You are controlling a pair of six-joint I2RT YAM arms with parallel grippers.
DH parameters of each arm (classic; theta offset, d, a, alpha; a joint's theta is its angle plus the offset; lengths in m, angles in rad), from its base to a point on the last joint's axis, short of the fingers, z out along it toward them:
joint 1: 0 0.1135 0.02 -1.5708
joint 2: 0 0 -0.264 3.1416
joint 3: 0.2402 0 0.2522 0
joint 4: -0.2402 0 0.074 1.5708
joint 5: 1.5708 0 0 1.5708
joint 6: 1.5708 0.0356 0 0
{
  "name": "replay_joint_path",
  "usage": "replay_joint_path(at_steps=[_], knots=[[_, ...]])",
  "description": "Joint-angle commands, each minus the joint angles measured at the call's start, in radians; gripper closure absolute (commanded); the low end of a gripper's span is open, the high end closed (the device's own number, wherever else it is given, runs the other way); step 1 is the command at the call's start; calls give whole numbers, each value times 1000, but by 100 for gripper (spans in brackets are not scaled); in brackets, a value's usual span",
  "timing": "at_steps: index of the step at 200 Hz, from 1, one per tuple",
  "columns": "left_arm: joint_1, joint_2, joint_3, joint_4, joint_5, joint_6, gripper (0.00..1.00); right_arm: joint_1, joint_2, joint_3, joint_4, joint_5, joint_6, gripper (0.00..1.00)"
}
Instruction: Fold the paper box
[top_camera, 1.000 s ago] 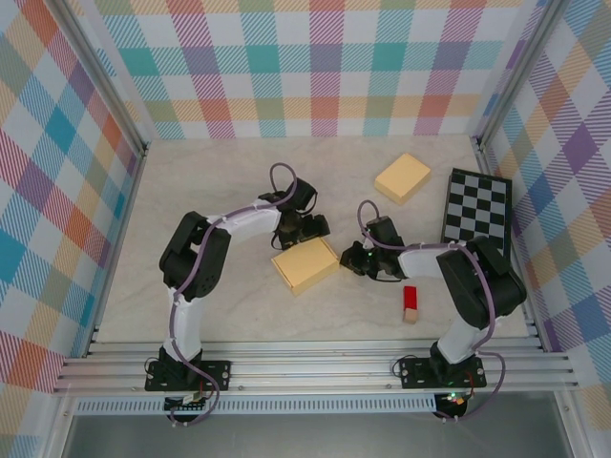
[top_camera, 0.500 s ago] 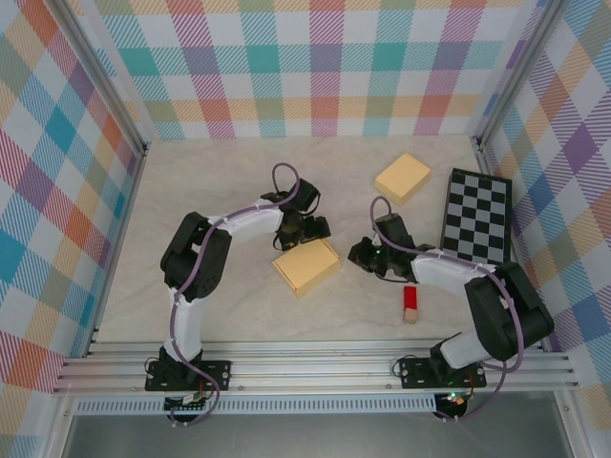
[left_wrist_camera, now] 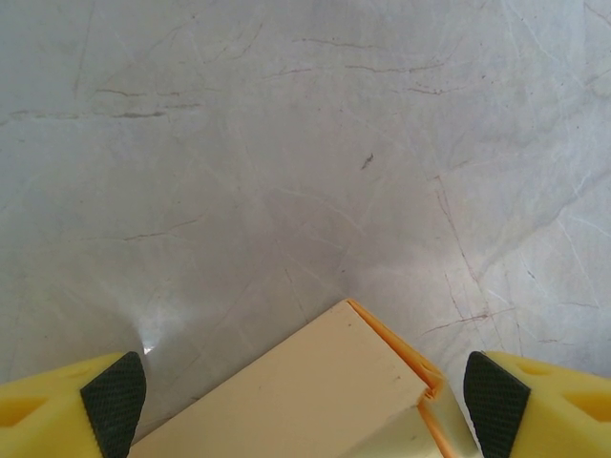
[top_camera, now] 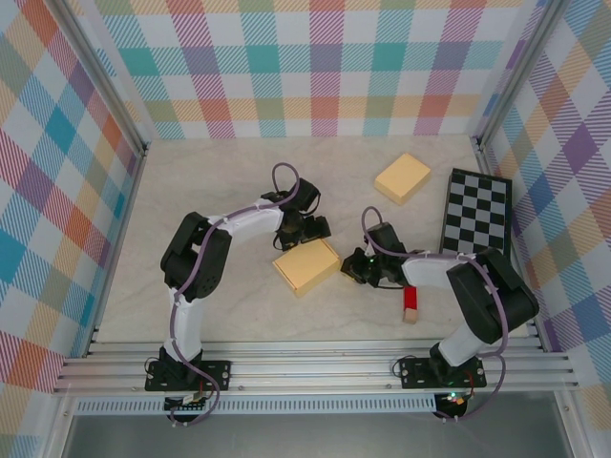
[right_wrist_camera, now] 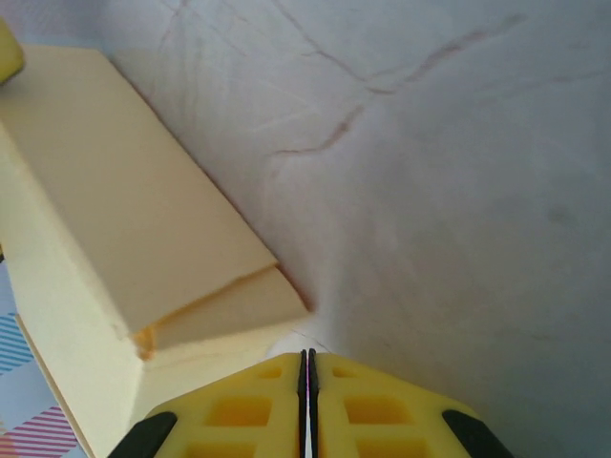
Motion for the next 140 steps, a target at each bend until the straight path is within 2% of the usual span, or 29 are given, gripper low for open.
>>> replay_joint_path(at_steps=[1,38,65,82,96,140], knots=[[-21,-7,-8,-5,35,-18,12,8,35,32,96,-30,24,88],[-55,30,-4,42,98,-60,12,9,111,50,247,-27,-25,88],[-95,68,5,94,150,-93,12,25,168,44,448,-51,-62,88],[-113,98,32,98,169,-100,12,41,184,66,470,-59,-109,88],[-111,105,42,74,152,-106,12,43,175,65,439,-42,-126,88],[-30,48,30,-40,17,-92,11,9,33,67,87,69,-195,87]])
